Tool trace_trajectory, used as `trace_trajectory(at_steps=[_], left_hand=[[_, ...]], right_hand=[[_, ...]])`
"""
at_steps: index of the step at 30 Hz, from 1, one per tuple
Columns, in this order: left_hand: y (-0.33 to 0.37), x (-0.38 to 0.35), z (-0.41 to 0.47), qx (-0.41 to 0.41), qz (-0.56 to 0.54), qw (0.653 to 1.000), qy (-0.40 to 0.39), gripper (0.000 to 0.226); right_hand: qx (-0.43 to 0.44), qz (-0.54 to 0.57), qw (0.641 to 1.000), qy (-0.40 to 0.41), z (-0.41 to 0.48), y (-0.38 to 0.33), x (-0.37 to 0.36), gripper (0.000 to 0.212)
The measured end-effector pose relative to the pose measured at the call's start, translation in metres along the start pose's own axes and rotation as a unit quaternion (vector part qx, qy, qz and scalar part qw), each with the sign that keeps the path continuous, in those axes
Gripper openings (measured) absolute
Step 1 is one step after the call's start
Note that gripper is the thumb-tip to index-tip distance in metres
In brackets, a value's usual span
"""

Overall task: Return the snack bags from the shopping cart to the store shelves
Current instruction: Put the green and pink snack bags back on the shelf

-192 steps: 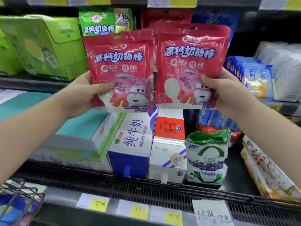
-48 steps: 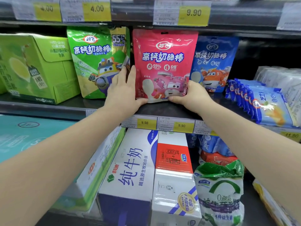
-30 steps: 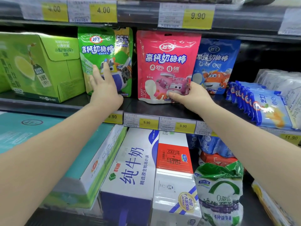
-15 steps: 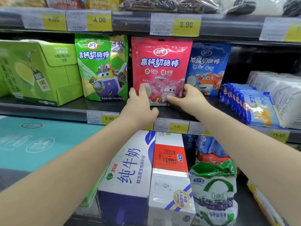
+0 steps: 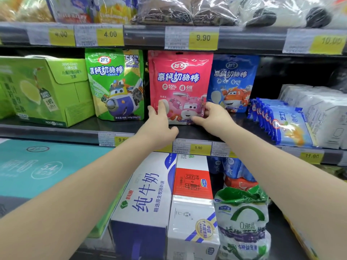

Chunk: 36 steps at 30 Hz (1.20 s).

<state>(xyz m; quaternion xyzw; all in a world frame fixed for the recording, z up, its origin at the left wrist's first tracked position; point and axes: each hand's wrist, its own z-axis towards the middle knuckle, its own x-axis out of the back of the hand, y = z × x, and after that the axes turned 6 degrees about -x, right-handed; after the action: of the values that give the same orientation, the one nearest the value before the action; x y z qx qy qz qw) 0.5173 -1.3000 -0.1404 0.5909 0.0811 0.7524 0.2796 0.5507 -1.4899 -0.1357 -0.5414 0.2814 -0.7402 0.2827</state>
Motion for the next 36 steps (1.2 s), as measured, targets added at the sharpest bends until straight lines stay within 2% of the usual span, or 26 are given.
trace_trajectory(at_steps=[5,8,13,17,24,32,36], left_hand=[[0.003,0.006,-0.011,0.003,0.001,1.0,-0.006,0.087],[0.007,0.012,-0.021,-0.003,0.007,1.0,-0.006,0.085],[0.014,0.027,-0.032,0.005,0.059,0.997,-0.045,0.083],[0.025,0.055,-0.037,0.013,0.093,0.992,-0.086,0.071],[0.06,0.135,-0.047,0.038,0.218,0.965,-0.139,0.041],[0.093,0.273,-0.089,0.069,0.272,0.939,-0.197,0.032],[0.106,0.345,-0.12,0.1,0.261,0.939,-0.202,0.033]], right_hand=[[-0.025,-0.028,0.999,0.002,-0.012,0.002,0.011,0.051],[-0.03,-0.041,0.999,0.008,-0.025,-0.001,0.017,0.049],[-0.03,-0.163,0.986,0.008,-0.047,-0.015,0.027,0.039],[-0.031,-0.244,0.968,-0.049,-0.066,-0.04,0.041,0.034],[0.041,-0.326,0.937,-0.121,-0.087,-0.122,0.082,0.029],[0.113,-0.312,0.914,-0.232,-0.109,-0.263,0.131,0.023],[0.151,-0.303,0.899,-0.278,-0.117,-0.341,0.153,0.038]])
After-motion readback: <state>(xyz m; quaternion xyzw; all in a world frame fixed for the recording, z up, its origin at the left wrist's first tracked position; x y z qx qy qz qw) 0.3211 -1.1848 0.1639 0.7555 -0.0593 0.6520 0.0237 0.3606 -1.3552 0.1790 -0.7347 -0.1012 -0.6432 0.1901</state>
